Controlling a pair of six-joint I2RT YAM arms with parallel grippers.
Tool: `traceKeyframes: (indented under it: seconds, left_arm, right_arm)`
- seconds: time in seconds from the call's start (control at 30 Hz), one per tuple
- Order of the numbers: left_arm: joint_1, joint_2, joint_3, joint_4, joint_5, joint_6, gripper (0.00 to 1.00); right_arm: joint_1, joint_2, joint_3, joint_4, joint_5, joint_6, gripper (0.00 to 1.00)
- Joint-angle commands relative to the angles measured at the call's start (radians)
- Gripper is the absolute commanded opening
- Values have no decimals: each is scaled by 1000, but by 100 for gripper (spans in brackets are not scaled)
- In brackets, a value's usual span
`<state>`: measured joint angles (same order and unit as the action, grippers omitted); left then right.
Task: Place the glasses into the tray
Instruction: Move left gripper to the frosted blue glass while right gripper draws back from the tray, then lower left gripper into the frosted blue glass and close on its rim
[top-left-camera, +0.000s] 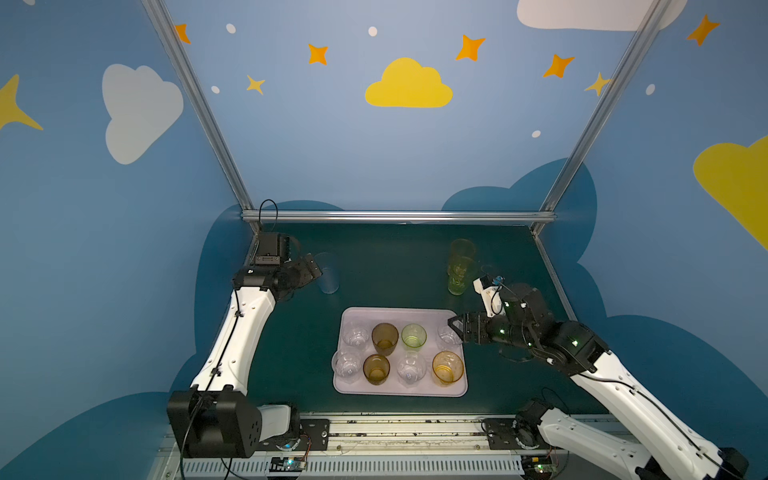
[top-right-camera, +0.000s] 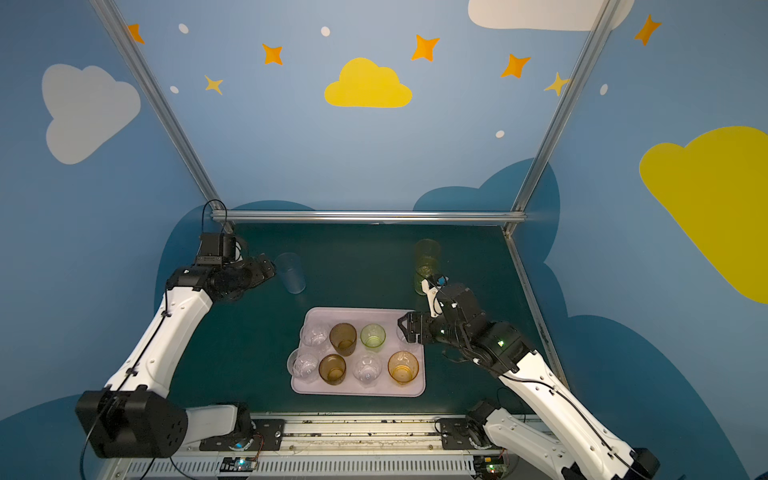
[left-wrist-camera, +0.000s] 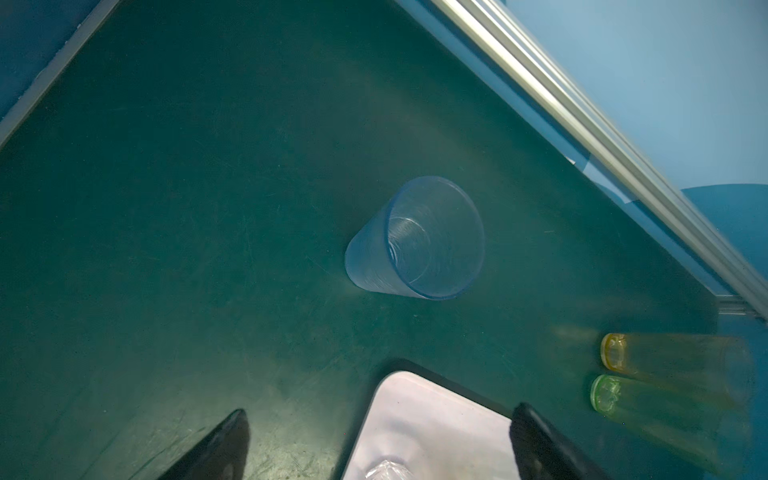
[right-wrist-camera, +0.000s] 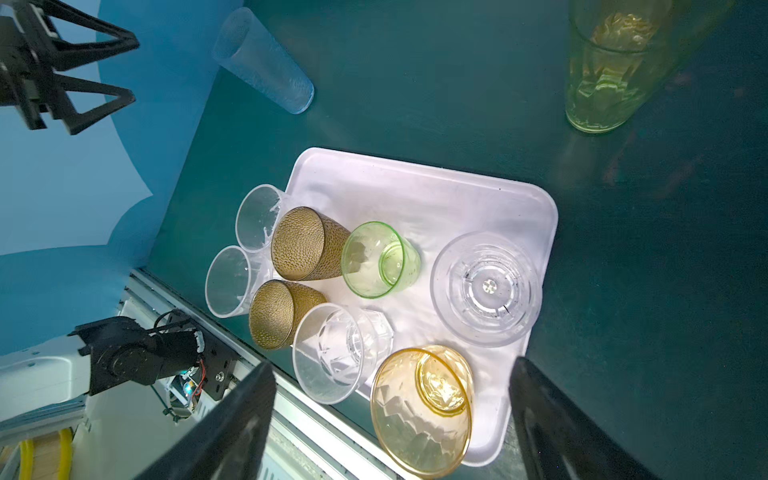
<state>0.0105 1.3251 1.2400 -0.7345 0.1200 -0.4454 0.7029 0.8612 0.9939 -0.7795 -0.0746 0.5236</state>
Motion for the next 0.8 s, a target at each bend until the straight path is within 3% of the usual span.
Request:
traceKeyframes:
  seconds: [0.0, 0.23, 0.33, 0.77]
  left_arm:
    - [8, 47, 26, 12, 4, 19, 89]
    - [11, 142, 86, 33, 3, 19, 69]
    - [12, 198, 141, 2, -4, 11, 56]
    - [13, 408, 305, -69, 17, 22, 40]
  right_arm:
    - [-8, -31, -24, -6, -13, 21, 87]
    - [-16, -70, -49, -26, -16, 24, 87]
    - [-18, -72, -44, -42, -17, 23, 87]
    - [-29, -77, -60, -55, -24, 39, 87]
